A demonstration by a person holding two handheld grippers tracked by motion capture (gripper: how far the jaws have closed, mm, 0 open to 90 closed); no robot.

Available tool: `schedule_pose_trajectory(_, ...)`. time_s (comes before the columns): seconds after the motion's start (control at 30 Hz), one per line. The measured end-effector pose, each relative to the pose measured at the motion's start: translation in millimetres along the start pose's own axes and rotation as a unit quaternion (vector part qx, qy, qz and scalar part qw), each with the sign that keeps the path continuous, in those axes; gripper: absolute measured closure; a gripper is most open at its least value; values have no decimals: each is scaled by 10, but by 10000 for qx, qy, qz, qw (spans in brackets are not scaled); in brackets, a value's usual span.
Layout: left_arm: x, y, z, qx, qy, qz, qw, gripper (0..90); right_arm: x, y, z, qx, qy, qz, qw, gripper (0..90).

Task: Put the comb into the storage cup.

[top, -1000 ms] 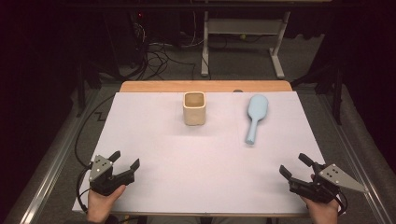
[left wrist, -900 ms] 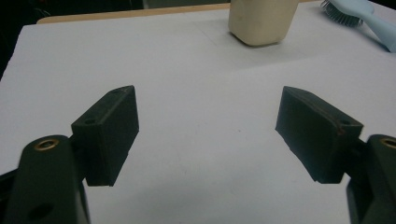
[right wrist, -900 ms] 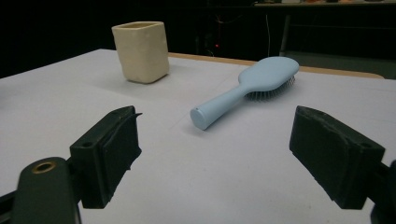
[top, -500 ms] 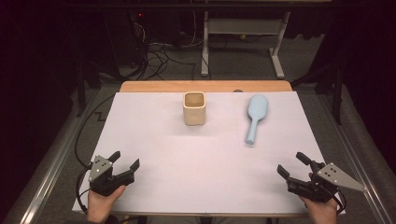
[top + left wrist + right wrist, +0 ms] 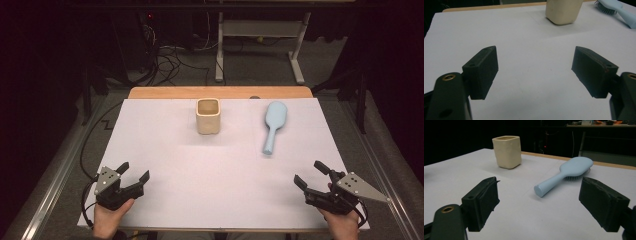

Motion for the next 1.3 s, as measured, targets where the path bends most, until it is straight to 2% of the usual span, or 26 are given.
schedule_pose_trajectory(1.3, -2, -9, 1, -5, -4, 35, 10000, 222, -306, 182, -164, 168, 35, -298, 9994, 168)
Point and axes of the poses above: each handheld gripper's, and its own axes: x roughly backward along the jaws, z roughly out of its underside, y roughly to its left, the point moved 5 cm from there along -x, roughly forward along the jaws, and after that the axes turned 3 degrees about y, right-handed, at the moved point
